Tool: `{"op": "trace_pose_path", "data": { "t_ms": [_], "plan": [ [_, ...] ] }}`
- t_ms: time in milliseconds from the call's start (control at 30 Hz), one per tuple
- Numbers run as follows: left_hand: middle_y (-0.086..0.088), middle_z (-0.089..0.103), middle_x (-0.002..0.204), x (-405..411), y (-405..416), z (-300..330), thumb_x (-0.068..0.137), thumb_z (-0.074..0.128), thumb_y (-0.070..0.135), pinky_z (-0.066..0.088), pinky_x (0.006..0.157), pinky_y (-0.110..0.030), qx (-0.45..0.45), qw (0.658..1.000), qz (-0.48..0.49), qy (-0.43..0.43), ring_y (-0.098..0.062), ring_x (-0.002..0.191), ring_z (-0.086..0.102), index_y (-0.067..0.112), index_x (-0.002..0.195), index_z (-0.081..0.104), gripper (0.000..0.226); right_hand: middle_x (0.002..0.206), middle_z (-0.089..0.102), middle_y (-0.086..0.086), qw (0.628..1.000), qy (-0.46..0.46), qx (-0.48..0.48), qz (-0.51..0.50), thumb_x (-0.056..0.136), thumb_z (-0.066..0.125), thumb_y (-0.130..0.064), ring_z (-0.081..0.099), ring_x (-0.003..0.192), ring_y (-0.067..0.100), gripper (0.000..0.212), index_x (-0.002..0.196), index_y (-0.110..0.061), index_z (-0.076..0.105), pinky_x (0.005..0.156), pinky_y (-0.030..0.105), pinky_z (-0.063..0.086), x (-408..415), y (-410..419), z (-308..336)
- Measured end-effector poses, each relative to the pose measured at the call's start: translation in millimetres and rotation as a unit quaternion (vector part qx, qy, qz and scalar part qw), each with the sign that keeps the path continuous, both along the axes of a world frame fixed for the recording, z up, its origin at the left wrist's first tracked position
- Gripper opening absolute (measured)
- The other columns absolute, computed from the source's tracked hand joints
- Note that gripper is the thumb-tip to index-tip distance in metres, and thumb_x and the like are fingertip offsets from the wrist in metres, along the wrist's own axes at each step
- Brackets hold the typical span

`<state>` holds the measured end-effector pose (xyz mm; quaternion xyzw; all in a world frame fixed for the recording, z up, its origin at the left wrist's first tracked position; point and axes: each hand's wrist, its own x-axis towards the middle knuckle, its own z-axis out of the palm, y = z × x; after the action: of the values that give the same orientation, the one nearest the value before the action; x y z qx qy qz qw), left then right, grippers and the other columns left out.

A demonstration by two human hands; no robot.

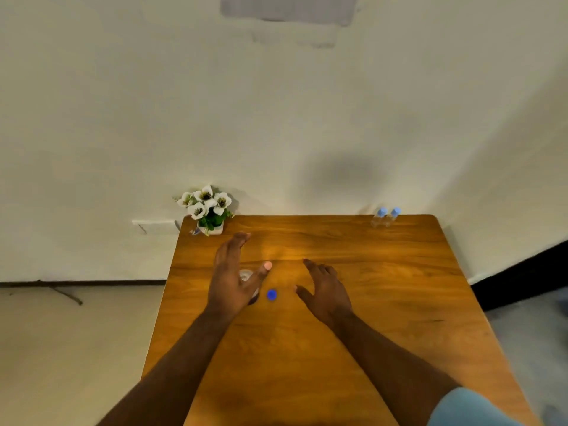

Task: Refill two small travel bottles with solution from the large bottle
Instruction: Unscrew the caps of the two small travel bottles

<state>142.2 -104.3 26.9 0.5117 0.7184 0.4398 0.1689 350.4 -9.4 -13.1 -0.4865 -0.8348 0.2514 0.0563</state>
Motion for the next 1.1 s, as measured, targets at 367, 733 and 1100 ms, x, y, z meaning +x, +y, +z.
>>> {"op": "trace_pose_path", "data": {
  "t_ms": [367,733,1100],
  "plan": [
    [-0.003,0.043,0.152,52.0,92.9,37.2,0.086,0.065,0.062,0.039,0.112,-0.034,-0.005,0.99,-0.09,0.108,-0.021,0.141,0.038,0.025,0.147,0.039,0.076,0.158,0.034,0.001,0.987,-0.016,0.099,-0.126,0.092,0.048,-0.064,0.027,0.146,0.025,0.076,0.153,-0.022,0.03,0.114,0.043,0.034,78.7,48.0,69.7],
    [-0.008,0.042,0.154,146.0,201.0,9.5,0.087,0.069,0.053,0.039,0.114,-0.039,-0.108,0.98,-0.122,0.118,-0.027,0.143,0.038,0.019,0.151,0.036,0.08,0.152,0.043,0.006,0.978,-0.029,0.1,-0.179,0.092,0.054,-0.058,0.034,0.141,0.026,0.073,0.15,-0.018,0.035,0.11,0.041,0.038,160.5,142.2,67.7],
    [-0.009,0.055,0.145,229.5,299.4,-61.2,0.089,0.075,0.033,0.042,0.111,-0.037,-0.166,0.984,-0.023,-0.066,-0.028,0.135,0.05,0.015,0.144,0.049,0.063,0.154,0.04,0.004,0.988,0.004,-0.009,-0.152,0.095,0.058,-0.039,0.038,0.139,0.027,0.063,0.151,-0.025,0.034,0.11,0.039,0.037,202.4,269.5,5.8]
  ]
}}
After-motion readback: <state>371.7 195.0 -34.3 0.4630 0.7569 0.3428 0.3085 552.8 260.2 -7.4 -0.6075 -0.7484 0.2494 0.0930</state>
